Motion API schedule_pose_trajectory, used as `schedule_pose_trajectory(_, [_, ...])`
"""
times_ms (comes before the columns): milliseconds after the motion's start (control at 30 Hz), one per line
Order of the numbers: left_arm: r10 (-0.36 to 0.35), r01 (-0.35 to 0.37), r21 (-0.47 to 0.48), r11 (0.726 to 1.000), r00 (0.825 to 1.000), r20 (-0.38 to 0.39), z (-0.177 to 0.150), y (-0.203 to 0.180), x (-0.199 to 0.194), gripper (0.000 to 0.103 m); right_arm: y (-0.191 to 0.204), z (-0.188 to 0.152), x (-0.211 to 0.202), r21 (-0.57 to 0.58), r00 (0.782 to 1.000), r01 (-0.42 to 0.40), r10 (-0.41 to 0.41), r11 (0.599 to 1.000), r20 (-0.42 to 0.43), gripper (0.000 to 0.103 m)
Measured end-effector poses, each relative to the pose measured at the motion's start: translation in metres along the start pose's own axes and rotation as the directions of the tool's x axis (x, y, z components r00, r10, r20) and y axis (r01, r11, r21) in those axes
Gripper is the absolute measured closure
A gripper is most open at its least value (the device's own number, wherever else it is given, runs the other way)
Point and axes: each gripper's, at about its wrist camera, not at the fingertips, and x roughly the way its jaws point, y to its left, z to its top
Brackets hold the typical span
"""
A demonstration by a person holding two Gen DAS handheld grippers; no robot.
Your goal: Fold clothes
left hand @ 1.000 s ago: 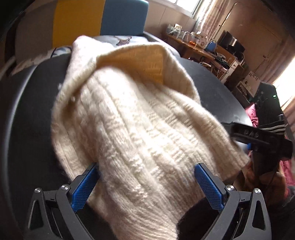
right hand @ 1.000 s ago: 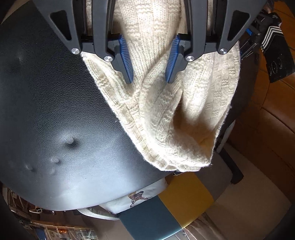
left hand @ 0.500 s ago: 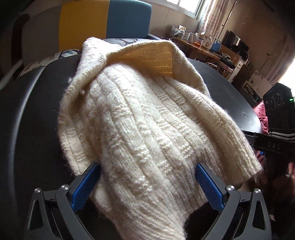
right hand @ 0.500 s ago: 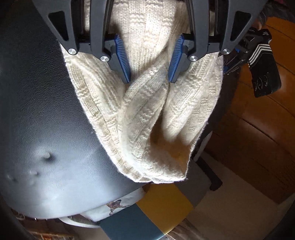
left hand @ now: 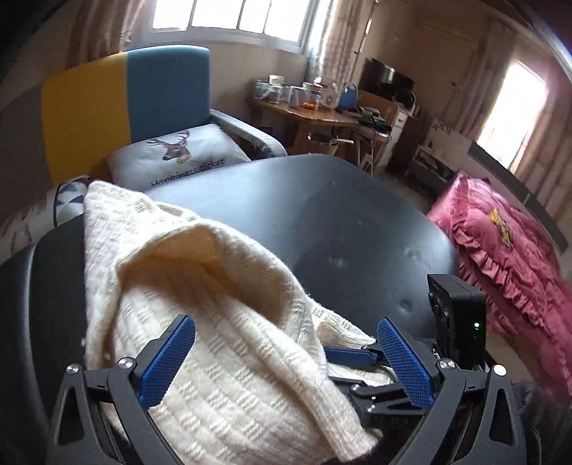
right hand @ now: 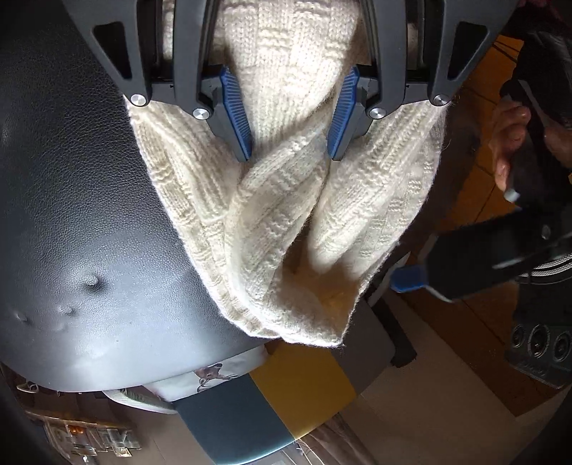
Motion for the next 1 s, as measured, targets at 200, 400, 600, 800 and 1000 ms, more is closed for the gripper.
schedule_pose_trajectory(200, [-0.068,0.087,0.092,0.992,0.979,-0.194,0.007,-0.025,0.061,0.022,0.000,-0.008,0.000,-0.044,0.999,0.011,-0.010,0.999,0.033,0.058])
schedule_pose_trajectory(400, [-0.060,0.087,0.069,0.994,0.944,-0.325,0.004,-0.019,0.095,0.062,-0.002,-0.010,-0.001,-0.078,0.999,0.008,-0.004,0.997,0.044,0.058])
schedule_pose_trajectory(600, [0.011,0.028,0.097,0.995,0.926,-0.378,-0.004,-0.014,0.103,0.067,-0.002,-0.009,0.000,-0.082,0.999,0.005,-0.002,0.997,0.037,0.057])
schedule_pose_trajectory(800, [-0.063,0.070,0.013,0.997,0.953,-0.297,-0.002,0.000,0.087,0.091,0.002,-0.001,0.009,-0.125,0.999,0.040,-0.044,0.991,-0.030,0.059])
schedule_pose_trajectory(1000, [-0.270,0.246,-0.227,0.942,0.960,-0.079,0.004,0.050,0.031,0.103,0.006,0.006,0.017,-0.151,0.993,0.074,-0.087,0.986,-0.079,0.059])
